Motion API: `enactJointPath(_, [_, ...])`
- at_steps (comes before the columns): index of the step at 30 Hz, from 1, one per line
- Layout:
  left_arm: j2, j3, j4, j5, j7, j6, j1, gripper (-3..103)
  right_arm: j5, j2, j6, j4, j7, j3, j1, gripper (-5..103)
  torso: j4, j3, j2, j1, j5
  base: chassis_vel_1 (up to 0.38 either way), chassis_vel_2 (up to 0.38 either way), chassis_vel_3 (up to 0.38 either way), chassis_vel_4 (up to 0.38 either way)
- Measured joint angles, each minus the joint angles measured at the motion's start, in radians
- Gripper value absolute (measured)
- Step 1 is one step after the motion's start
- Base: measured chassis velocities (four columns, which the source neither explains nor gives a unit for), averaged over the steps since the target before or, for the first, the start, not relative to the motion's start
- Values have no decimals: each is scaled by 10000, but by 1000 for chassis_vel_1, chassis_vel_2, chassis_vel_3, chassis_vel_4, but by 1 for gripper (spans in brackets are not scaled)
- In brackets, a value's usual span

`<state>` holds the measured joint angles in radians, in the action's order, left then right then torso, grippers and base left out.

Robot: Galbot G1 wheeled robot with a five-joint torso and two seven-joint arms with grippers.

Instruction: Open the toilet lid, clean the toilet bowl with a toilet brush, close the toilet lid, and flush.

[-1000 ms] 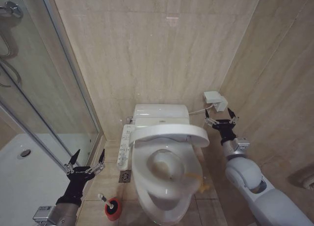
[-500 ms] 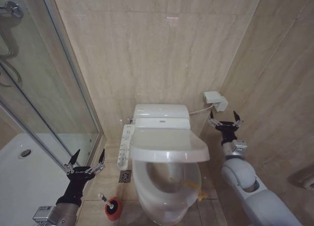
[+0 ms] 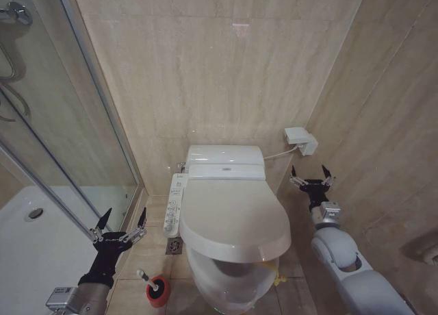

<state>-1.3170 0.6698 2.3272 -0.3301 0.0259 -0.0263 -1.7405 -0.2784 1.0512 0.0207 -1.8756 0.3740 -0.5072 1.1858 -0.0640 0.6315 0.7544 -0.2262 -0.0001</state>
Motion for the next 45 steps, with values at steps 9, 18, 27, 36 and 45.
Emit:
enactJointPath(9, [0, 0, 0, 0, 0, 0, 0, 100, 182, 632, -19, -522, -380, -481, 753, 100, 0, 0, 0, 0, -1, 0, 0, 0, 0])
enactJointPath(18, [0, 0, 0, 0, 0, 0, 0, 100, 379, 1306, -57, -1303, -370, -830, 1815, 100, -2, -1, 0, 0, 0, 0, 0, 0, 0])
enactJointPath(27, [0, 0, 0, 0, 0, 0, 0, 100, 657, 1778, -12, -1998, -412, -996, 2672, 100, 0, -1, 0, 1, 0, 0, 0, 0, 0])
enactJointPath(36, [1, 0, 0, 0, 0, 0, 0, 100, 791, 1890, -349, -2500, -1156, -1150, 3655, 100, -2, -1, 0, 1, 0, 0, 0, 0, 0])
enactJointPath(45, [0, 0, 0, 0, 0, 0, 0, 100, 775, 1749, -254, -2556, -1717, -1441, 3803, 100, -1, 0, -1, 1, 1, 0, 0, 0, 0])
